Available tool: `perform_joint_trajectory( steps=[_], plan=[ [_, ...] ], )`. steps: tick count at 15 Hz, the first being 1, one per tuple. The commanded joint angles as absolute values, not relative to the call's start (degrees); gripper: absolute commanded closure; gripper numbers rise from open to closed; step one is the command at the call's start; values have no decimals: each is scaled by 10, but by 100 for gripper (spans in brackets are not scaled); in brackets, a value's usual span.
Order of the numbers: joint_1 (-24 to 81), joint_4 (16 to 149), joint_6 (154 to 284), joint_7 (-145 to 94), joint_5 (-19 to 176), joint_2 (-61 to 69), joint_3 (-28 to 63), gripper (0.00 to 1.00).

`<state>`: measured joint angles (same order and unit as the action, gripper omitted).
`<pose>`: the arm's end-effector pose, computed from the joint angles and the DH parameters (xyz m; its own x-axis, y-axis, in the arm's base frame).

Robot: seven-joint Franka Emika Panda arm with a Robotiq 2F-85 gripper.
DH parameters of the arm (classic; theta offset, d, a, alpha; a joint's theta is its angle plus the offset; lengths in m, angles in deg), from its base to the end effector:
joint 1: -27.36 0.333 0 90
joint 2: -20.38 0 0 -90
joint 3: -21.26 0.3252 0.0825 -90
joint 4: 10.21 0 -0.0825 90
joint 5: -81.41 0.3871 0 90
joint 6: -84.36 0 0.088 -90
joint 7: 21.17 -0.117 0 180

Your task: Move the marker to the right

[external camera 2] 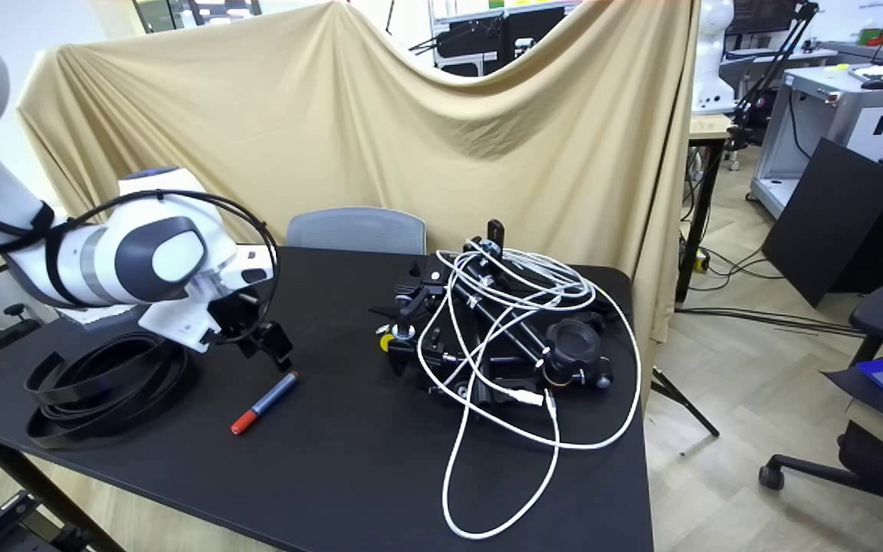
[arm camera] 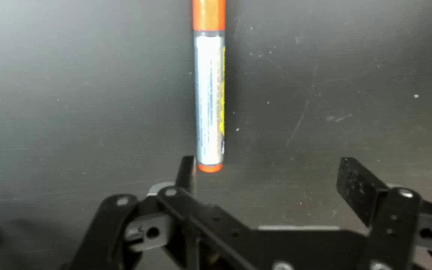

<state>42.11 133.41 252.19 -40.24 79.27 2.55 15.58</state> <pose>0.4742 0.0753 0.1708 0.9843 -0.1305 0.1189 -0.1318 -0.9913 0.0036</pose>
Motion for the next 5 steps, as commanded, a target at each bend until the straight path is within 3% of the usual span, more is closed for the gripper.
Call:
perform_joint_trajectory(
  steps=[1, 5],
  plan=[
    [413, 1357, 2495, -417, 811, 94, 172, 0],
    [373, 1345, 2403, -371, 912, 132, 240, 0]
  ],
)
